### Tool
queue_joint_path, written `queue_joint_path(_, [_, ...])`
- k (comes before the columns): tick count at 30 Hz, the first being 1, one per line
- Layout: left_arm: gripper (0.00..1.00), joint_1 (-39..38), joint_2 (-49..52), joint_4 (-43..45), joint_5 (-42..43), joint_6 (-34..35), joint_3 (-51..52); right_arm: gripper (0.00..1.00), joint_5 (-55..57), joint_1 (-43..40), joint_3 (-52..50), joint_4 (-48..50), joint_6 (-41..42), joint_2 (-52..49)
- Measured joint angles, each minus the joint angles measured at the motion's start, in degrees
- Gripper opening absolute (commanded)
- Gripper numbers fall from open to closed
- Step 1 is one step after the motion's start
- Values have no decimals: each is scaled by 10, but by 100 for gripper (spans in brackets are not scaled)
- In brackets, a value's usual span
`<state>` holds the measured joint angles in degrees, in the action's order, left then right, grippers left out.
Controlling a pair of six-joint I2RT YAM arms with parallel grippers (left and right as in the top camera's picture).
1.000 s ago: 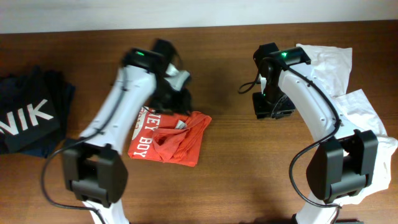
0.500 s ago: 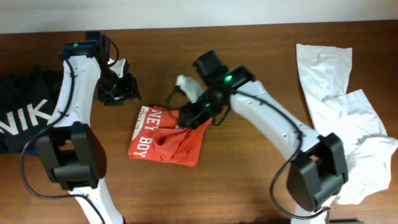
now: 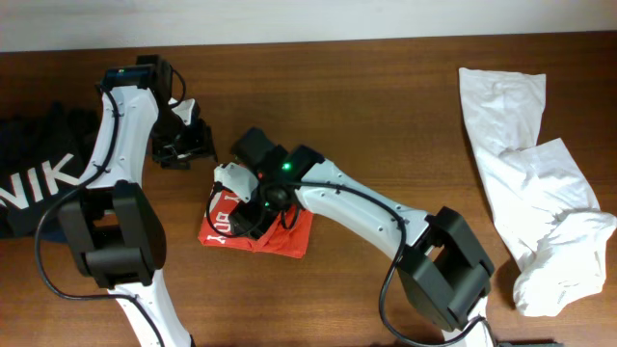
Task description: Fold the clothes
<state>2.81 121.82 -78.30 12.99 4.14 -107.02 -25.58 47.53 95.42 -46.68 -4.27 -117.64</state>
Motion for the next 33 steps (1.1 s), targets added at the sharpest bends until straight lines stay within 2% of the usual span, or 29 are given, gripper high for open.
queue_joint_path(5, [59, 0, 0, -1, 0, 0, 0, 41, 38, 6, 0, 23, 20, -19])
queue_joint_path(6, [59, 0, 0, -1, 0, 0, 0, 29, 41, 6, 0, 24, 24, -26])
queue_joint_path(7, [59, 0, 0, -1, 0, 0, 0, 12, 43, 6, 0, 24, 25, -33])
queue_joint_path(8, [59, 0, 0, -1, 0, 0, 0, 4, 45, 6, 0, 24, 29, -37])
queue_joint_path(12, [59, 0, 0, -2, 0, 0, 0, 4, 48, 6, 0, 21, 45, -42])
queue_joint_path(14, [59, 0, 0, -1, 0, 0, 0, 9, 48, 2, 0, -3, 76, -42])
queue_joint_path(18, [59, 0, 0, -1, 0, 0, 0, 10, 52, -33, 0, -141, 184, -42])
queue_joint_path(19, [59, 0, 0, -1, 0, 0, 0, 14, 57, -42, 0, -180, 204, -42])
queue_joint_path(21, [59, 0, 0, -1, 0, 0, 0, 17, 75, -59, 0, -235, 236, -42])
queue_joint_path(24, [60, 0, 0, -2, 0, 0, 0, 17, 109, -66, 0, -287, 256, -42])
queue_joint_path(30, [60, 0, 0, -4, 0, 0, 0, 18, 146, -65, 0, -318, 279, -37])
queue_joint_path(33, [60, 0, 0, -4, 0, 0, 0, 23, 151, -65, 0, -283, 268, 7])
